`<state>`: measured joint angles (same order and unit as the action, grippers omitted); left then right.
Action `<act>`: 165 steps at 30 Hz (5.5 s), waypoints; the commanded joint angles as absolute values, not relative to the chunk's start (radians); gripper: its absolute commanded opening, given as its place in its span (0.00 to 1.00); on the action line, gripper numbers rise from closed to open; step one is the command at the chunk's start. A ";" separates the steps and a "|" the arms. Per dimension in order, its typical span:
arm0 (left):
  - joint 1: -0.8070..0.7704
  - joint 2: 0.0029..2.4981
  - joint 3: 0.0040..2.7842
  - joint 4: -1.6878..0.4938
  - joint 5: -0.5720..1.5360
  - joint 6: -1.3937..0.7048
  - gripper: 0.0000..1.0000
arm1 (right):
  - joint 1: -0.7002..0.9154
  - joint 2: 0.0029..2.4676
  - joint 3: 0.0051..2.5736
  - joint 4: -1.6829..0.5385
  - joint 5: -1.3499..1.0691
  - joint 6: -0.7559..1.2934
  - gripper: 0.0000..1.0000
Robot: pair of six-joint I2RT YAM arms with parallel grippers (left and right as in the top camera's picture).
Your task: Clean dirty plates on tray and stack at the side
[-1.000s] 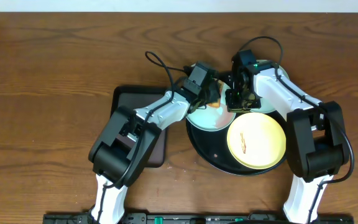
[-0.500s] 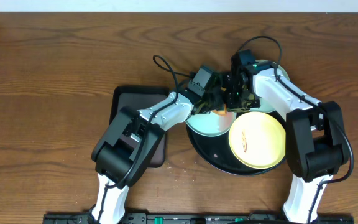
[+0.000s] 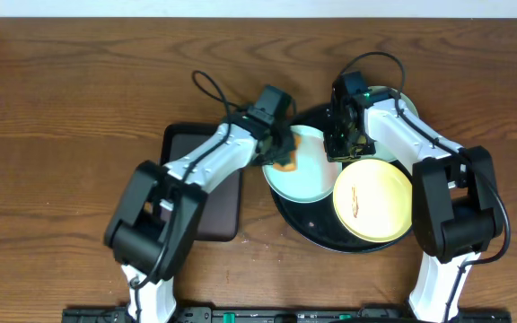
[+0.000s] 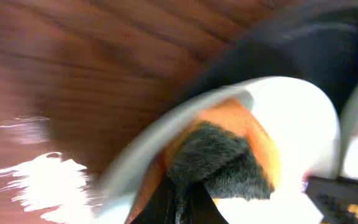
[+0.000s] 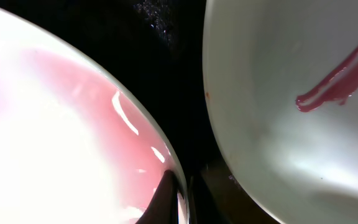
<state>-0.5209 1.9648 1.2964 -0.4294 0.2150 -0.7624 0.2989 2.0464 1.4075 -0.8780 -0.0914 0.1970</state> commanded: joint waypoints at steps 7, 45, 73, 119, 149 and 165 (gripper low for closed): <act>-0.493 1.812 1.252 -0.566 -0.042 -0.662 0.08 | 0.298 2.072 1.395 -0.857 -0.005 0.196 0.01; -0.217 1.511 1.051 -0.827 -0.151 -0.565 0.08 | 0.588 1.668 1.433 -0.889 0.806 0.043 0.01; -0.217 1.512 1.051 -0.810 -0.169 -0.565 0.82 | 0.794 1.565 1.433 -0.908 1.058 0.043 0.01; -0.217 1.512 1.051 -0.810 -0.169 -0.565 0.84 | 0.579 1.563 1.417 -0.871 0.568 0.176 0.01; -0.217 1.512 1.051 -0.810 -0.169 -0.565 0.84 | -0.771 1.814 1.360 -0.886 -0.041 0.434 0.01; -0.217 1.512 1.051 -0.810 -0.169 -0.565 0.84 | -0.588 1.634 1.325 -0.799 -0.448 0.161 0.44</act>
<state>-0.2203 1.5101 1.0565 -0.8074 -0.1604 -0.5713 -0.6952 1.7424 1.3144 -0.7868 -0.2680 0.2626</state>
